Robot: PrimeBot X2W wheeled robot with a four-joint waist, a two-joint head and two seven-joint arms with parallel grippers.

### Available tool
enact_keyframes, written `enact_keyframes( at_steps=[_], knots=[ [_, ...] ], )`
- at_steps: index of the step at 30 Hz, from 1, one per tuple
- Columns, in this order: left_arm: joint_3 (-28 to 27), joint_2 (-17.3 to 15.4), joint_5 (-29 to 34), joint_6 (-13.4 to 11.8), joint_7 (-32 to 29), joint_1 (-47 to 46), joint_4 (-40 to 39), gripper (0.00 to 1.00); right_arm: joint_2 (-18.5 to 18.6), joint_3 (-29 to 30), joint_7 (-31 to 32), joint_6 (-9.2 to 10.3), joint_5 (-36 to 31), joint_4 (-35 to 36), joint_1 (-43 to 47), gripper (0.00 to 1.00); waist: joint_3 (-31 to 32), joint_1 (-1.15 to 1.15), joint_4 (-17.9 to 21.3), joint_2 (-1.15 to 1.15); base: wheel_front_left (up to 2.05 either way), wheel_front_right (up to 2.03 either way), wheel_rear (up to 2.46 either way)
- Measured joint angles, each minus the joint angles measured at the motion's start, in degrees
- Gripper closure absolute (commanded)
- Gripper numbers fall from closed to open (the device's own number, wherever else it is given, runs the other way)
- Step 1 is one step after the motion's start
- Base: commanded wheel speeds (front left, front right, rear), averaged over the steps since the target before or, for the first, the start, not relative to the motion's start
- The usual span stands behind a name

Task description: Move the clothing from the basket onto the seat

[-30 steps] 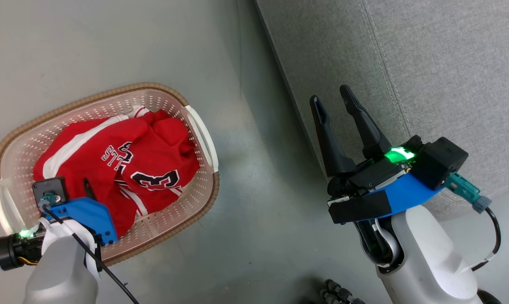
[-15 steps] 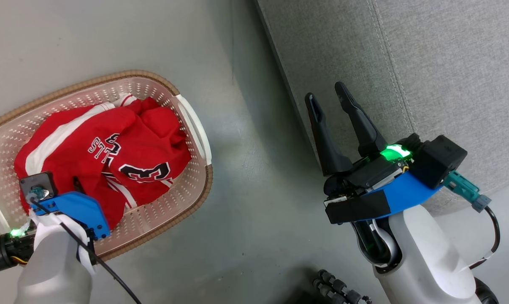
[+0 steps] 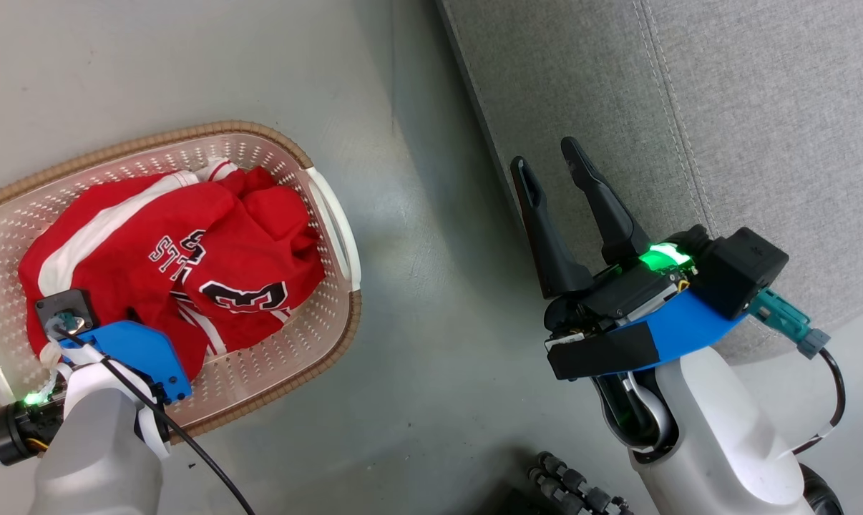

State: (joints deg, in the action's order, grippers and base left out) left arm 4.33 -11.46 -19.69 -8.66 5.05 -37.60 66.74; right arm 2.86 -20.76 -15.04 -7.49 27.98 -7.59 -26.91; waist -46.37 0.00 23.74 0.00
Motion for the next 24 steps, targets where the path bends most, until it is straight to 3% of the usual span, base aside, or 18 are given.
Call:
enact_keyframes(
  at_steps=[1,2,4,5,24],
  knots=[
    [0.05,0.0,-0.08,0.11,-0.13,-0.03,0.04,0.18,0.0,-0.01,0.0,0.0,0.0,-0.01,-0.01,0.0,0.02,0.0,0.0,0.0,0.0,0.0,0.0],
    [0.12,-0.01,-0.15,0.14,-0.19,-0.03,0.05,0.51,0.0,-0.01,0.0,0.0,0.0,-0.02,-0.02,0.0,0.05,0.0,-0.02,0.0,0.0,0.0,0.0],
    [0.27,0.0,-0.34,0.33,-0.44,-0.03,0.09,0.8,0.0,-0.01,0.0,0.0,0.0,-0.04,-0.09,0.0,0.14,0.0,-0.04,0.0,0.0,0.0,0.0],
    [0.35,0.01,-0.34,0.48,-0.47,-0.03,0.09,1.0,0.0,0.03,0.0,0.0,-0.01,-0.04,-0.11,0.0,0.19,0.0,-0.08,0.0,0.0,0.0,0.0],
    [1.99,1.09,-1.38,2.0,-0.67,-0.33,-0.55,1.0,0.0,0.43,0.0,0.0,-0.56,-0.47,-0.19,0.0,1.34,0.0,-1.2,0.0,0.0,0.0,0.0]
  ],
)
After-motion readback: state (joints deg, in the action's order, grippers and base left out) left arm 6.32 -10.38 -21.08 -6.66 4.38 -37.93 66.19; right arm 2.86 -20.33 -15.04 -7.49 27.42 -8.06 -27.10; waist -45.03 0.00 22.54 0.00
